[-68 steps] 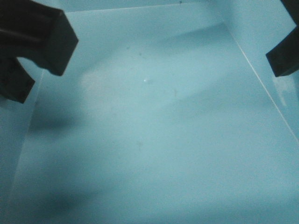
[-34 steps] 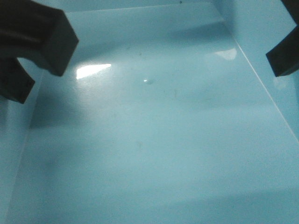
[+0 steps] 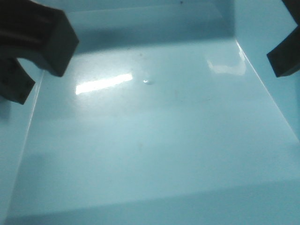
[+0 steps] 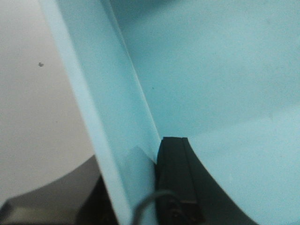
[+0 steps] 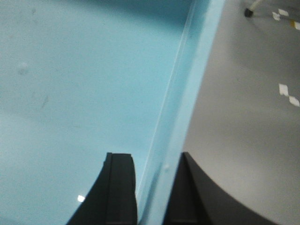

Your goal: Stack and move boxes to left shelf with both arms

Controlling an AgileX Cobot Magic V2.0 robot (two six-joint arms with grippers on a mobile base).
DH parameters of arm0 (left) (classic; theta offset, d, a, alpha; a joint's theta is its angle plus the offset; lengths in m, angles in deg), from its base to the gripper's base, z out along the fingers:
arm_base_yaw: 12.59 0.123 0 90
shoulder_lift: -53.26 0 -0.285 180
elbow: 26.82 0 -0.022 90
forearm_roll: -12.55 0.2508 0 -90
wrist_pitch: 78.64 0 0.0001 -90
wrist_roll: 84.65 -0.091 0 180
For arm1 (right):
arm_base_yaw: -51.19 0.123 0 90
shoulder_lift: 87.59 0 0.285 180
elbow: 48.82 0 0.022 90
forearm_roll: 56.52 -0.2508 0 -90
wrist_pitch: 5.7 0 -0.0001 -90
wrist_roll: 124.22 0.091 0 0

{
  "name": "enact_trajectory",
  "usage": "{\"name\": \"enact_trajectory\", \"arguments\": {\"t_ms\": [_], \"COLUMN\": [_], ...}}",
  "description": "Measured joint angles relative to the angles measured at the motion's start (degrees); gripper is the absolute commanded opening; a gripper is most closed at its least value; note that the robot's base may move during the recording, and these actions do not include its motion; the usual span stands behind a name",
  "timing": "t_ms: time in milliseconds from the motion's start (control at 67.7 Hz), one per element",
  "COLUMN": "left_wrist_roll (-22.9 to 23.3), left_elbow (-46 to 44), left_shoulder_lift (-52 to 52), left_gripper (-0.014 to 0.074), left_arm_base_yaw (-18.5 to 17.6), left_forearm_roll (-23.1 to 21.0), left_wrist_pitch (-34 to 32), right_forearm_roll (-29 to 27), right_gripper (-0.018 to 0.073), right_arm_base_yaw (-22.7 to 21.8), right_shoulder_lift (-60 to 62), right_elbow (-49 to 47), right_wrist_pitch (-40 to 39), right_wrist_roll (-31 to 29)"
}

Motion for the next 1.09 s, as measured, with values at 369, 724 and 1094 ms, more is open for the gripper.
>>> {"name": "enact_trajectory", "arguments": {"t_ms": [369,724,1094], "left_wrist_roll": [0.0,0.0,0.0], "left_elbow": [0.0,0.0,0.0], "left_shoulder_lift": [0.0,0.0,0.0], "left_gripper": [-0.0003,-0.0003,-0.0003], "left_arm_base_yaw": [0.0,0.0,0.0], "left_forearm_roll": [0.0,0.0,0.0], "left_wrist_pitch": [0.0,0.0,0.0], "right_forearm_roll": [0.0,0.0,0.0], "right_gripper": [0.0037,0.0037,0.0037], "right_arm_base_yaw": [0.0,0.0,0.0], "right_shoulder_lift": [0.0,0.0,0.0], "right_elbow": [0.0,0.0,0.0], "right_wrist_pitch": [0.0,0.0,0.0], "right_wrist_roll": [0.0,0.0,0.0]}}
